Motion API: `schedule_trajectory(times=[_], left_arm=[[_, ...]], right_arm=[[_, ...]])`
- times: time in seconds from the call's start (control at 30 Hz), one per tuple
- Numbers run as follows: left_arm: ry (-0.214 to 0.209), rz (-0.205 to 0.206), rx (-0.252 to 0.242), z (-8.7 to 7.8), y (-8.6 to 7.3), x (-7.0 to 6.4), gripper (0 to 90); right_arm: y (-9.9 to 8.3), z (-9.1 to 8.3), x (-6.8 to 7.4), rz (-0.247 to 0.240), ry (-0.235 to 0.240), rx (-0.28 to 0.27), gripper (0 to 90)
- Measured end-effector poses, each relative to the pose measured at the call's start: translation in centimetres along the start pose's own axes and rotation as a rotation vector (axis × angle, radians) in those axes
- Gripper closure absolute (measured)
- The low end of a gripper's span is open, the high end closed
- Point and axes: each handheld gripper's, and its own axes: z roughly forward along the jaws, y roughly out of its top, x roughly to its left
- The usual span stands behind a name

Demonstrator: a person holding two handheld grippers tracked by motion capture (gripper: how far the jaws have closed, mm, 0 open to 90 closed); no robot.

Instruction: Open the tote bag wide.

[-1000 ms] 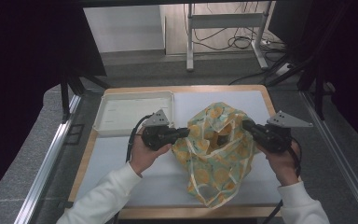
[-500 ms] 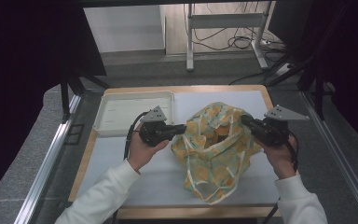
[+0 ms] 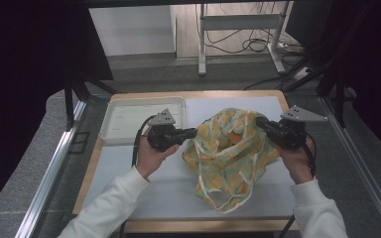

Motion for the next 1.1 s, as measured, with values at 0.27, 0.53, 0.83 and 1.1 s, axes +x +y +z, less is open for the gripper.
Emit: schedule_trajectory(times=[0.27,0.53,0.83,1.1], left_arm=[[0.016,-0.006,-0.01,-0.3,0.2,0.6,88.8],[0.038,-0.022,-0.03,-0.2,0.9,1.6,88.8],[0.093,-0.039,-0.026,0.3,1.0,3.1,88.8],[0.156,-0.062,0.002,0.8,0.7,4.1,88.8]], right_arm=[[0.6,0.6,-0.7,0.019,-0.014,-0.005,89.3],[1.7,1.9,-1.5,0.029,-0.041,-0.007,89.3],[1.8,4.2,-2.9,0.067,-0.076,0.019,89.3],[0.9,6.3,-3.9,0.103,-0.106,0.054,89.3]])
